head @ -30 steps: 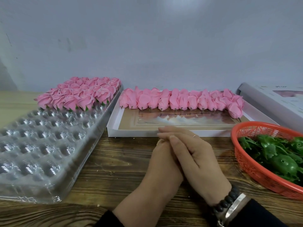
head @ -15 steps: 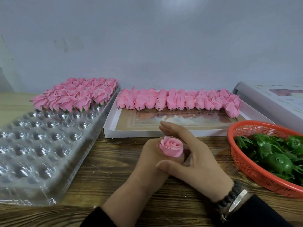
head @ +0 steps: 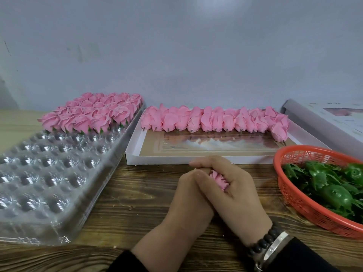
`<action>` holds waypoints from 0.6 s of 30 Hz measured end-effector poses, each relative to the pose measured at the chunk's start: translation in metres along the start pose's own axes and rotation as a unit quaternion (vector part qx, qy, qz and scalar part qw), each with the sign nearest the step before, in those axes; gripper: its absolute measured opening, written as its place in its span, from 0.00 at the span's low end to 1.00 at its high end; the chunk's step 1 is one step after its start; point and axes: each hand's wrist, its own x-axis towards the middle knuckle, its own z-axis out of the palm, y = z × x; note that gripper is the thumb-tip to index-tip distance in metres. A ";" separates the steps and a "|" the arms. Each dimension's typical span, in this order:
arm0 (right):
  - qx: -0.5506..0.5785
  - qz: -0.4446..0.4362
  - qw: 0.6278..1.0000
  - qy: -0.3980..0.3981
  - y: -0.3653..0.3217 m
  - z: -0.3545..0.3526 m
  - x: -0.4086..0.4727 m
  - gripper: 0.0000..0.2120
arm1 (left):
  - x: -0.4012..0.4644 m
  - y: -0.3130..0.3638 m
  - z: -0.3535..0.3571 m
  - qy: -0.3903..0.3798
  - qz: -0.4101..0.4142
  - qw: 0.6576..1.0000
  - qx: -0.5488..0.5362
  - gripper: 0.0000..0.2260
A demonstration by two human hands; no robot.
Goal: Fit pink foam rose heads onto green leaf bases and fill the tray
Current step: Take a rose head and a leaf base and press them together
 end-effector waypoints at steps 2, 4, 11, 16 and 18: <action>-0.011 0.026 0.999 -0.027 0.001 -0.003 0.001 0.16 | -0.001 0.000 0.000 -0.020 -0.005 0.996 -0.082 0.07; -0.016 0.046 0.997 -0.055 0.001 -0.006 0.003 0.19 | 0.001 0.003 -0.001 0.000 0.004 0.992 -0.129 0.05; -0.013 0.072 0.986 -0.151 0.005 -0.020 0.008 0.28 | 0.002 0.008 -0.001 0.015 0.014 0.987 -0.160 0.09; 0.028 0.027 0.997 -0.066 0.000 -0.018 0.002 0.31 | 0.005 0.004 -0.004 0.042 -0.015 0.987 -0.155 0.03; 0.029 -0.004 0.999 -0.014 -0.004 -0.011 0.000 0.23 | 0.004 0.004 -0.002 0.034 -0.024 0.993 -0.107 0.03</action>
